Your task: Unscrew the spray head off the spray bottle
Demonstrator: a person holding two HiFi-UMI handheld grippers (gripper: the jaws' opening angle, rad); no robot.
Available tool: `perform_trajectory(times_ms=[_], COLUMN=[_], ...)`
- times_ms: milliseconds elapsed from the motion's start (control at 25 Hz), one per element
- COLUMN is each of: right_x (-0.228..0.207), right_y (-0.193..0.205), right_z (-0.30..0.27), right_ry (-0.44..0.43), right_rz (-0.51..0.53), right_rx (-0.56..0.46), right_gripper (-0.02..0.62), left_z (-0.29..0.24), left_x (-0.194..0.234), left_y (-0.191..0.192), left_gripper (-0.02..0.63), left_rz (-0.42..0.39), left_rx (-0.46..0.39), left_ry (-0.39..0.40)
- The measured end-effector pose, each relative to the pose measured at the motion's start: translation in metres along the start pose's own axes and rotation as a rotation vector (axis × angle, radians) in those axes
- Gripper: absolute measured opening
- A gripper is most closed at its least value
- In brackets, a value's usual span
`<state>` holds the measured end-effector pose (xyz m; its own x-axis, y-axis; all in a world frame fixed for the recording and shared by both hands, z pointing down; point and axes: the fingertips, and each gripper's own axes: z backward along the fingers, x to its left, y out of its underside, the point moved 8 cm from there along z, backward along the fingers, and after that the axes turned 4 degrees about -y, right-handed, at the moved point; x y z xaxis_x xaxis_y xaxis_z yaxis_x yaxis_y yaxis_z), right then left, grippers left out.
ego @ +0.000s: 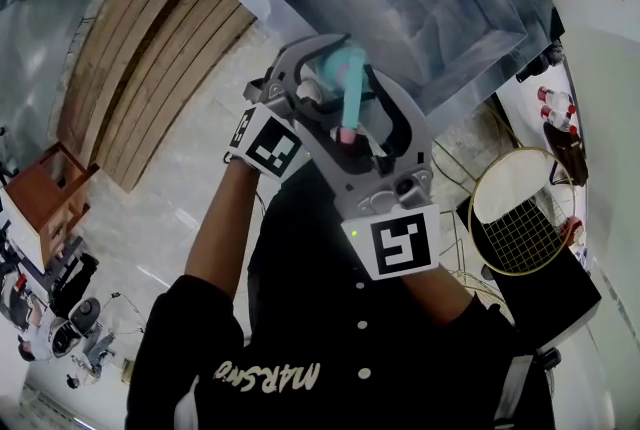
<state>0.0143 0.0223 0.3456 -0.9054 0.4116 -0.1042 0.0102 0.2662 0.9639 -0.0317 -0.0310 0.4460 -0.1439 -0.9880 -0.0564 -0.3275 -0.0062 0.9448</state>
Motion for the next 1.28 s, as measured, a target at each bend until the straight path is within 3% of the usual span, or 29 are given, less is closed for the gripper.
perform_trajectory(times_ms=[360,600,760,1040,1280], right_x=[-0.009,-0.018,-0.027,-0.052,-0.069], right_y=[-0.001,-0.002,-0.001,-0.003,-0.01], right_z=[0.0,0.003,0.004,0.001,-0.008], right_ry=[0.042,-0.012,-0.146,-0.516,-0.755], right_rz=[0.027,0.082,0.118,0.228,0.255], right_rx=[0.006,0.018,0.017,0.018,0.044], right_gripper=[0.153,0.094,0.092,0.092,0.092], left_z=[0.0,0.0,-0.001,-0.002,-0.004], left_x=[0.001,0.001,0.001,0.003,0.004], left_y=[0.0,0.0,0.0,0.0,0.0], left_gripper=[0.388,0.388,0.388,0.388,0.388], left_rz=[0.002,0.003,0.001,-0.004,-0.003], left_rx=[-0.002,-0.002,0.0,-0.001,-0.003], left_ry=[-0.002,-0.001,0.009,0.021,0.033])
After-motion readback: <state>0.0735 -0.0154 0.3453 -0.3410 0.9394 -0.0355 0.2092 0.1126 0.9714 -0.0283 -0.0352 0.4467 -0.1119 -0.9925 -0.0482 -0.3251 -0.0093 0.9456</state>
